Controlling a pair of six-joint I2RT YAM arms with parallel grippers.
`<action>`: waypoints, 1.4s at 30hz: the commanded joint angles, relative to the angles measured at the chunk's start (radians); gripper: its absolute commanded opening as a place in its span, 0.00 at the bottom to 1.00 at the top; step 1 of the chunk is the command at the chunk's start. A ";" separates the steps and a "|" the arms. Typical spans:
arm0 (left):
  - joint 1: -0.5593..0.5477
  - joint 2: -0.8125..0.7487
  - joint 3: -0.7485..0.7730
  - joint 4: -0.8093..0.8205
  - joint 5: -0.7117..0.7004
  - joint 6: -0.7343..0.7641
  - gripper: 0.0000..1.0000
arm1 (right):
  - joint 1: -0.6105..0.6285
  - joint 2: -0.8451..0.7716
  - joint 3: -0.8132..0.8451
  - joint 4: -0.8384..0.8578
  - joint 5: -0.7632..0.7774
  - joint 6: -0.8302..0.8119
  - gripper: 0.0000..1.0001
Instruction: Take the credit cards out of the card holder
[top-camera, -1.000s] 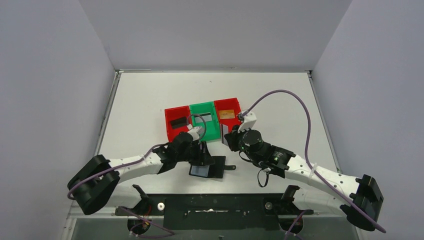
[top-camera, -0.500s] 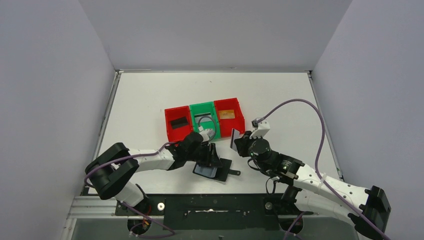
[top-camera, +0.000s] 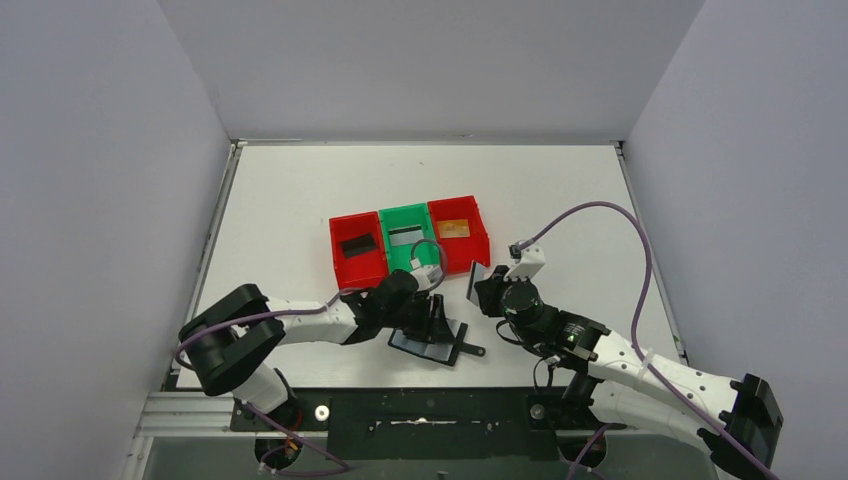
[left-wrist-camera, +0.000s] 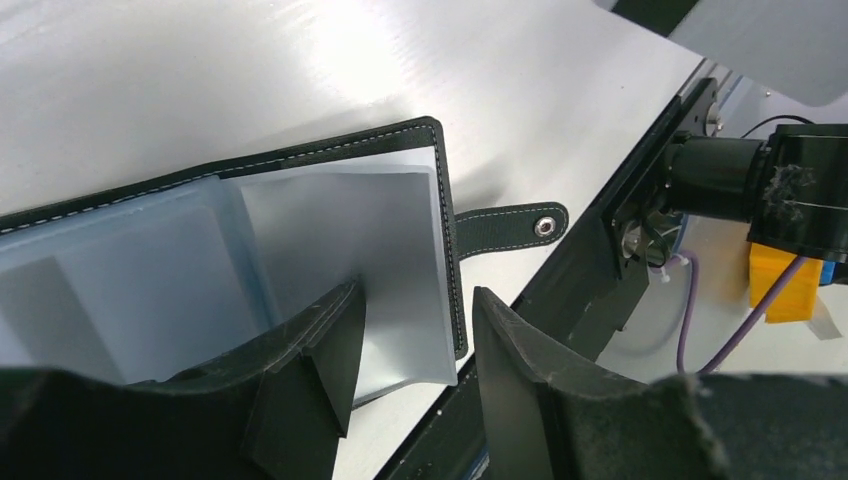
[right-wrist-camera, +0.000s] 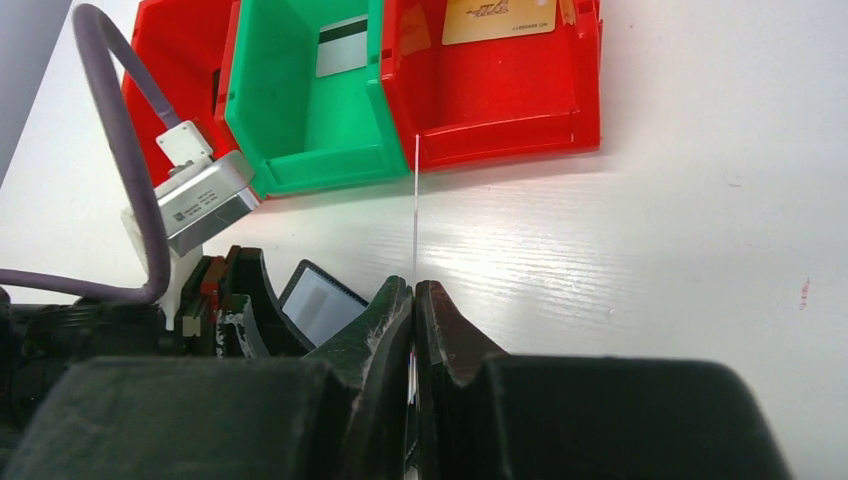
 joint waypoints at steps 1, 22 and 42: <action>-0.007 0.065 0.063 0.042 -0.014 0.000 0.43 | 0.002 -0.003 0.028 0.007 0.058 0.016 0.00; -0.018 0.002 0.034 -0.018 -0.360 -0.290 0.35 | -0.030 0.009 0.098 -0.031 0.041 -0.141 0.00; 0.289 -0.432 0.090 -0.452 -0.351 -0.033 0.49 | -0.023 0.228 0.267 0.129 -0.176 -0.568 0.00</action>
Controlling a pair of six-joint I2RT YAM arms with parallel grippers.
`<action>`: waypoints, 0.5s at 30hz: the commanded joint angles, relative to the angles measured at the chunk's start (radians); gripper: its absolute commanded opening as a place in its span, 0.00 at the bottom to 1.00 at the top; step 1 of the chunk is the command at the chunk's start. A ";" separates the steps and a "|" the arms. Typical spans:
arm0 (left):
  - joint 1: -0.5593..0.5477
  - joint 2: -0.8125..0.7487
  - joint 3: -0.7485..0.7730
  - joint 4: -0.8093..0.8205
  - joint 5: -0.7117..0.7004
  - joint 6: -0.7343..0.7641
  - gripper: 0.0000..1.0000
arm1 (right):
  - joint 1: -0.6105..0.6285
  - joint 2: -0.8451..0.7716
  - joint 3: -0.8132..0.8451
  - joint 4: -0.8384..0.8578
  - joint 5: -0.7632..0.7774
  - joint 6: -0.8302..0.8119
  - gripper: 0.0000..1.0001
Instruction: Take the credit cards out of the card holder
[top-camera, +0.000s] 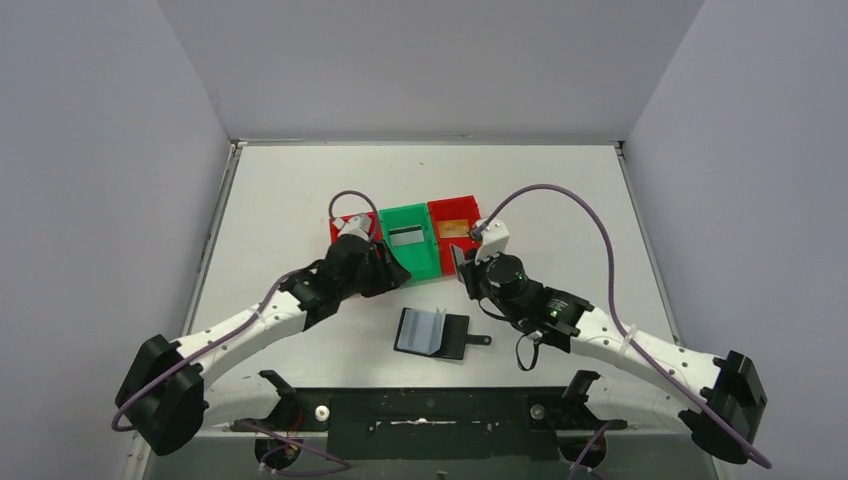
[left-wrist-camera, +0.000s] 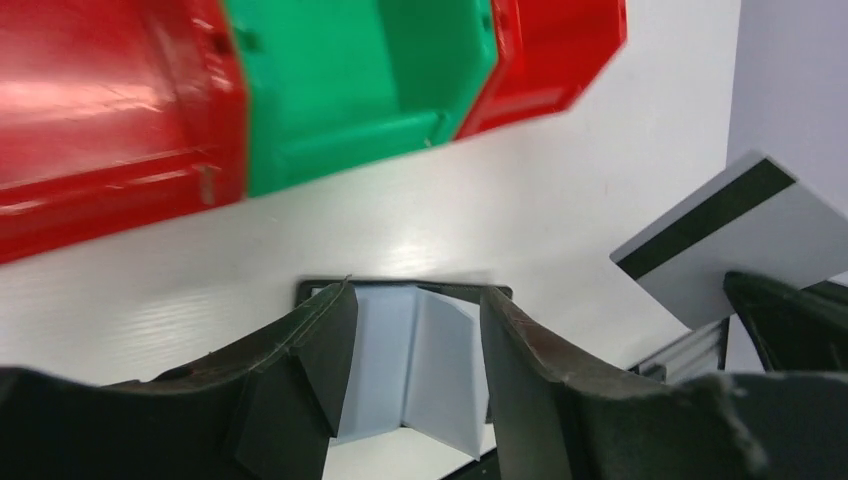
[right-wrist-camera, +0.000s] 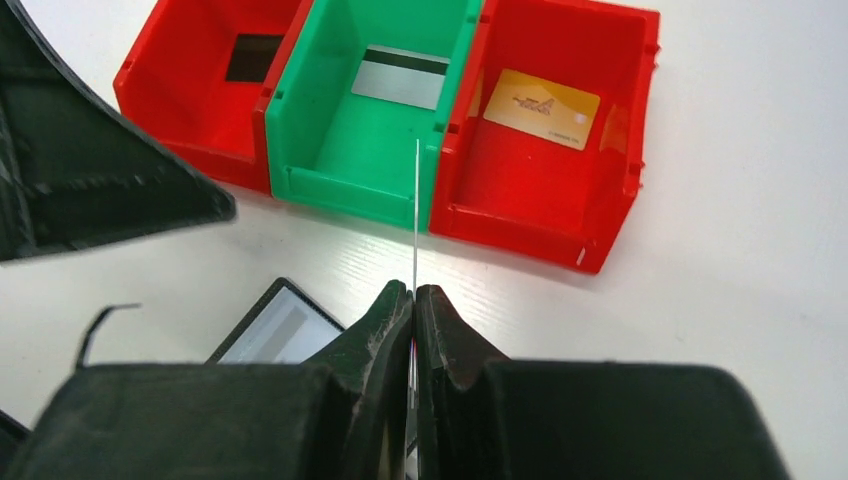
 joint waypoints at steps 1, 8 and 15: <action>0.131 -0.136 -0.004 -0.116 -0.004 0.114 0.51 | 0.004 0.100 0.093 0.135 -0.063 -0.235 0.00; 0.369 -0.236 0.013 -0.284 -0.007 0.200 0.64 | 0.001 0.344 0.275 0.131 -0.117 -0.403 0.00; 0.455 -0.350 0.021 -0.354 -0.120 0.270 0.88 | -0.038 0.510 0.399 0.129 -0.232 -0.510 0.00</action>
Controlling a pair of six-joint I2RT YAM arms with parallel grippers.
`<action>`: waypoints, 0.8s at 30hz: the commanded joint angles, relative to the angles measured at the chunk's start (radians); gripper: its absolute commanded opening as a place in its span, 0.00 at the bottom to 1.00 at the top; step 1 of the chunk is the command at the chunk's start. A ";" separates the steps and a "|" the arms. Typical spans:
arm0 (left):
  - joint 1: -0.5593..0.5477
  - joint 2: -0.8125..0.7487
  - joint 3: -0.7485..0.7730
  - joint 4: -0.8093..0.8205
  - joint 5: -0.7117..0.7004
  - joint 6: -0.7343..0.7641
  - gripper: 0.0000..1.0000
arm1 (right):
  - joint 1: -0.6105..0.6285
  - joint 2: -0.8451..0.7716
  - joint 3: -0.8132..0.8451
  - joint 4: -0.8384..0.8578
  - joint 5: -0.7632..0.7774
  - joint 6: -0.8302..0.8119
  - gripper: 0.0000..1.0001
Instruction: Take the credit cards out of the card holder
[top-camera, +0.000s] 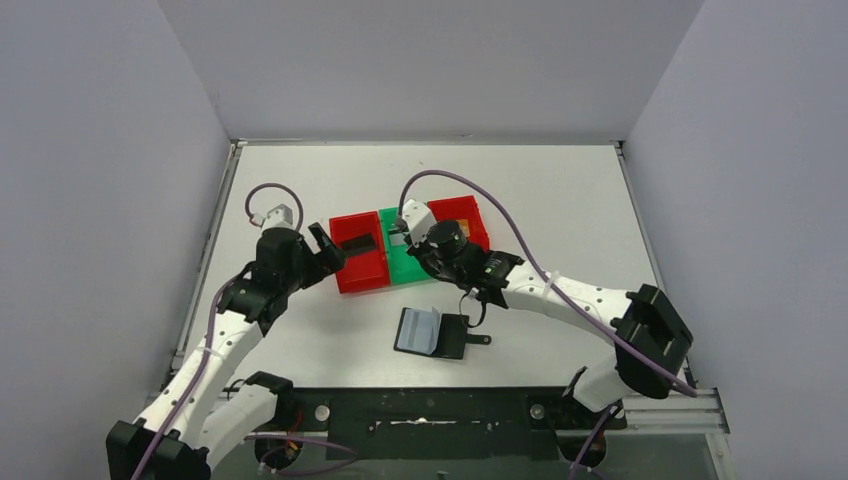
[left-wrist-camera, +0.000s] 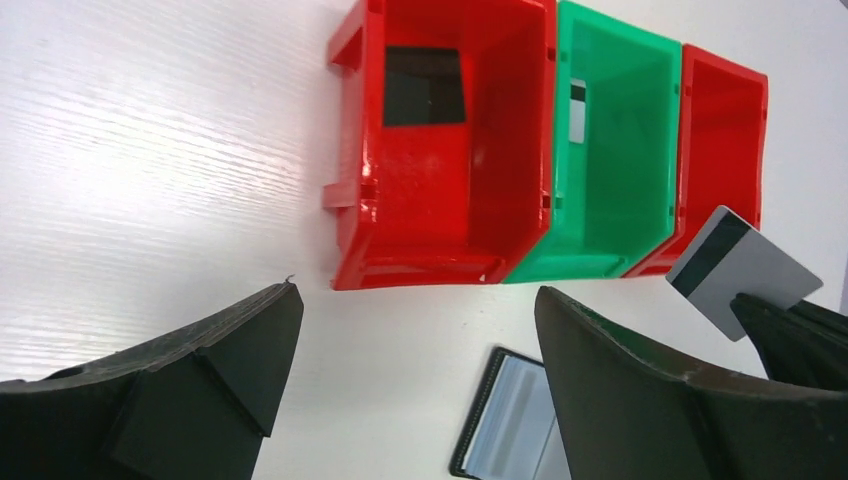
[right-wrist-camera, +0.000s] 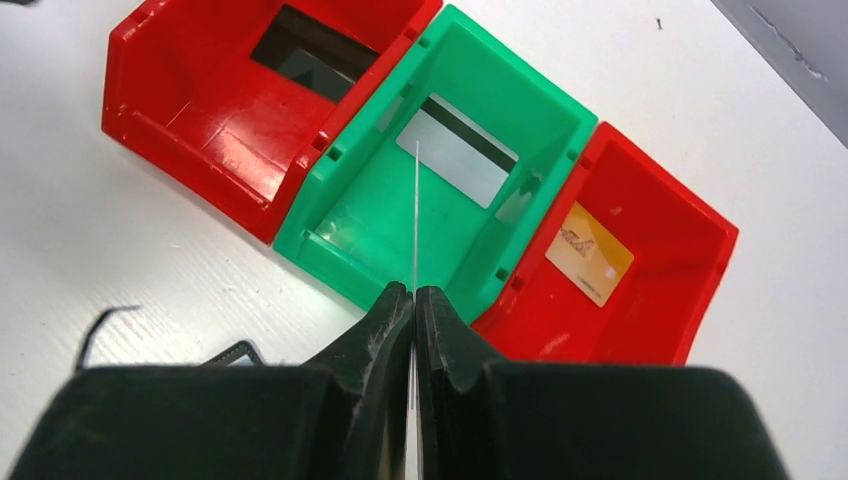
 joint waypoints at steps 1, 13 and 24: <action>0.024 -0.069 0.031 -0.059 -0.098 0.083 0.88 | -0.037 0.069 0.103 0.030 -0.091 -0.112 0.00; 0.025 -0.163 0.041 -0.058 -0.238 0.216 0.91 | -0.102 0.304 0.310 -0.071 -0.176 -0.271 0.00; 0.023 -0.232 0.011 -0.039 -0.274 0.202 0.93 | -0.129 0.478 0.494 -0.203 -0.182 -0.461 0.02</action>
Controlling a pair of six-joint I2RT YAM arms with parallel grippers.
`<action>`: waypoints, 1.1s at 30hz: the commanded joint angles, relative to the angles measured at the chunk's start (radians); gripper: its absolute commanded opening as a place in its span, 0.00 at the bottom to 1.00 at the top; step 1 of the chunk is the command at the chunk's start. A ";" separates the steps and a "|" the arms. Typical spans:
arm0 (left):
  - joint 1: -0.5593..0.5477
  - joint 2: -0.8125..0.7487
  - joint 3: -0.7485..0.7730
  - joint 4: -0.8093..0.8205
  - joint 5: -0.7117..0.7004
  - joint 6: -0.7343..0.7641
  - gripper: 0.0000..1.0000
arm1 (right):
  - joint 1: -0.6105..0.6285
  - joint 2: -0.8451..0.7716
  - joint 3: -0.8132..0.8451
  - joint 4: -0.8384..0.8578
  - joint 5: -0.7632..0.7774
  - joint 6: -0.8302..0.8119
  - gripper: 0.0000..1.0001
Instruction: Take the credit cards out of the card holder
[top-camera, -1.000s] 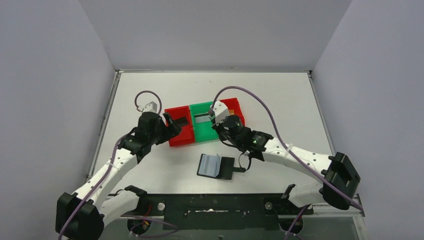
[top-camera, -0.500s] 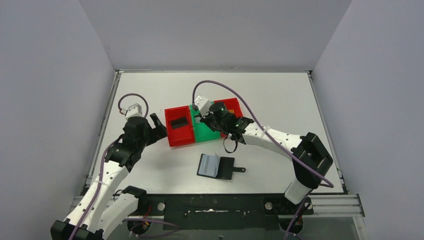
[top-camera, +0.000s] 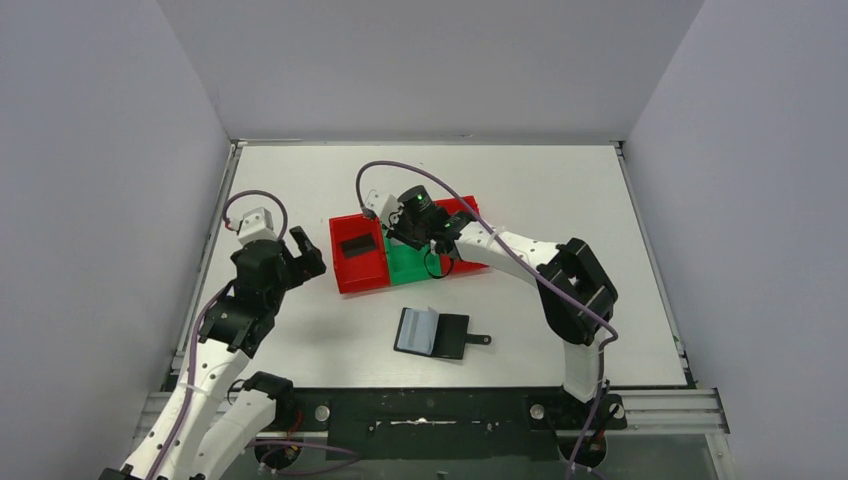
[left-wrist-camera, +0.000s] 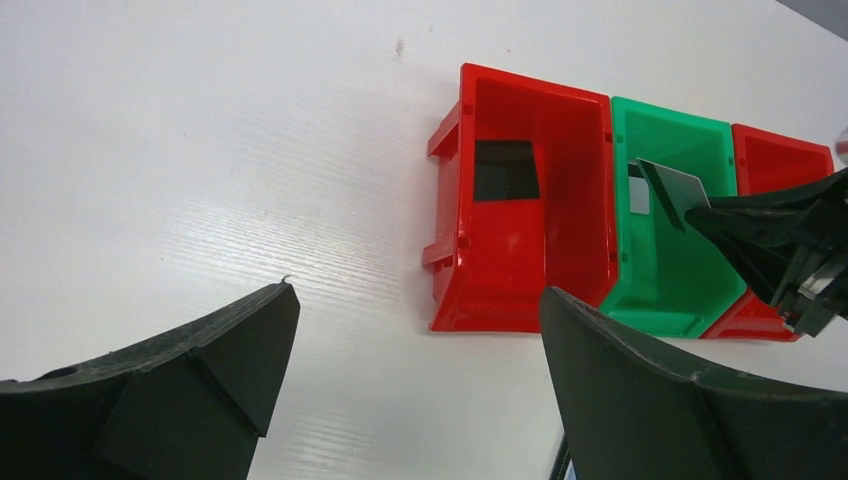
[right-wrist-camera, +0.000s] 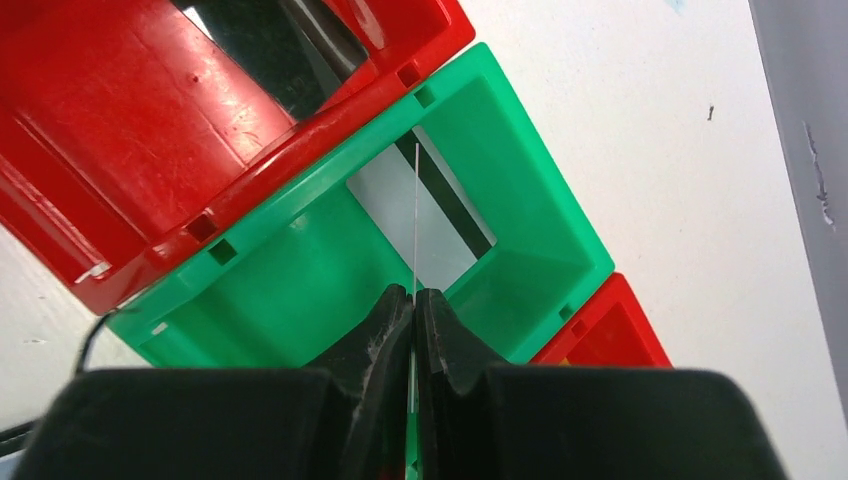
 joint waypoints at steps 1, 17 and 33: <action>0.004 -0.031 0.007 0.041 -0.041 0.016 0.93 | -0.009 0.043 0.096 -0.055 0.033 -0.124 0.02; 0.005 -0.083 0.021 -0.019 -0.184 -0.017 0.94 | -0.060 0.140 0.148 0.012 0.013 -0.310 0.05; 0.005 -0.136 0.010 -0.022 -0.222 -0.027 0.94 | -0.067 0.230 0.166 0.077 0.026 -0.405 0.10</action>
